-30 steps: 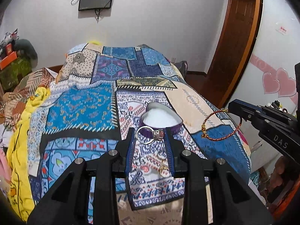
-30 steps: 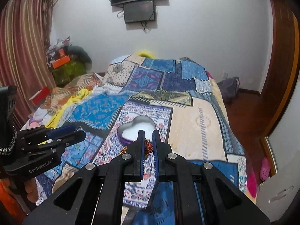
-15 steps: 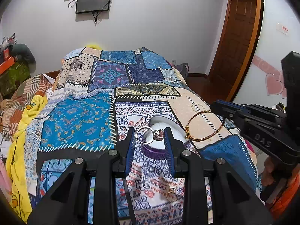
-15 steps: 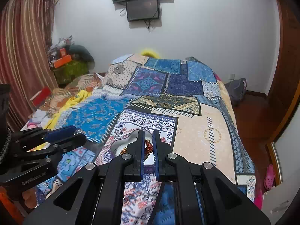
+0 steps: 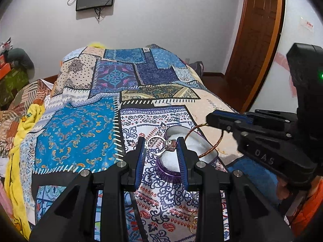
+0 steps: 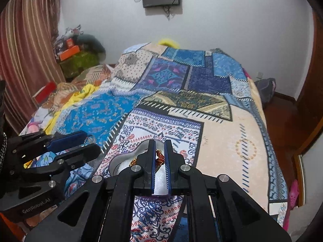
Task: Organize jewelry
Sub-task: 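Carry the silver ring with the left tool while the right tool carries the bracelet over the tin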
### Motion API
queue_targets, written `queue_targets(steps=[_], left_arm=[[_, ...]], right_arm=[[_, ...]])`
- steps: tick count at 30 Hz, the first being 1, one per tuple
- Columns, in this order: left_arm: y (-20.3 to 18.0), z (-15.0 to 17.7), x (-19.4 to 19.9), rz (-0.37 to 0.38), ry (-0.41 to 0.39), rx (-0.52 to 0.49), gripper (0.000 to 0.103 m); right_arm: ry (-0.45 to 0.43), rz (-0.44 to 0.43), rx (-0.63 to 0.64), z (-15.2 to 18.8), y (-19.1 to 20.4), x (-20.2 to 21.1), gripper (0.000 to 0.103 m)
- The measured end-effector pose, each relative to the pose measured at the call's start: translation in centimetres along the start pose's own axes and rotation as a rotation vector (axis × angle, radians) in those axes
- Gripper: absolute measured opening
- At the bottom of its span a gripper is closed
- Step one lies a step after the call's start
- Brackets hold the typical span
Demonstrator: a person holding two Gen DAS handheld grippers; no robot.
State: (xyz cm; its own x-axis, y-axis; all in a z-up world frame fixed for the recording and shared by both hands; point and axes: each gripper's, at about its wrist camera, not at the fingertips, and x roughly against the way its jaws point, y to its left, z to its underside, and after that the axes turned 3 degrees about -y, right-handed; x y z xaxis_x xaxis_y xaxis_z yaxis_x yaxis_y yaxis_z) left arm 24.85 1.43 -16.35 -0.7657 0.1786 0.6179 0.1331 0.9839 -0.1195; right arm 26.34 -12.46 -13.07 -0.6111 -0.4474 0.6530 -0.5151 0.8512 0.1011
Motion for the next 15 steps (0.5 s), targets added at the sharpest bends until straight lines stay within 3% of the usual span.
queue_targets(steps=[7,15], left_arm=[[-0.3,0.5,-2.2,0.028,0.059,-0.023,0.03],[-1.0,1.1,-3.8,0.025,0.1,-0.053,0.03]], right_arm=[[0.101,-0.02,-0.01,0.8,-0.7,-2.4,0.007],[0.146,-0.049,-0.026,1.5,-1.3,-2.8,0.007]])
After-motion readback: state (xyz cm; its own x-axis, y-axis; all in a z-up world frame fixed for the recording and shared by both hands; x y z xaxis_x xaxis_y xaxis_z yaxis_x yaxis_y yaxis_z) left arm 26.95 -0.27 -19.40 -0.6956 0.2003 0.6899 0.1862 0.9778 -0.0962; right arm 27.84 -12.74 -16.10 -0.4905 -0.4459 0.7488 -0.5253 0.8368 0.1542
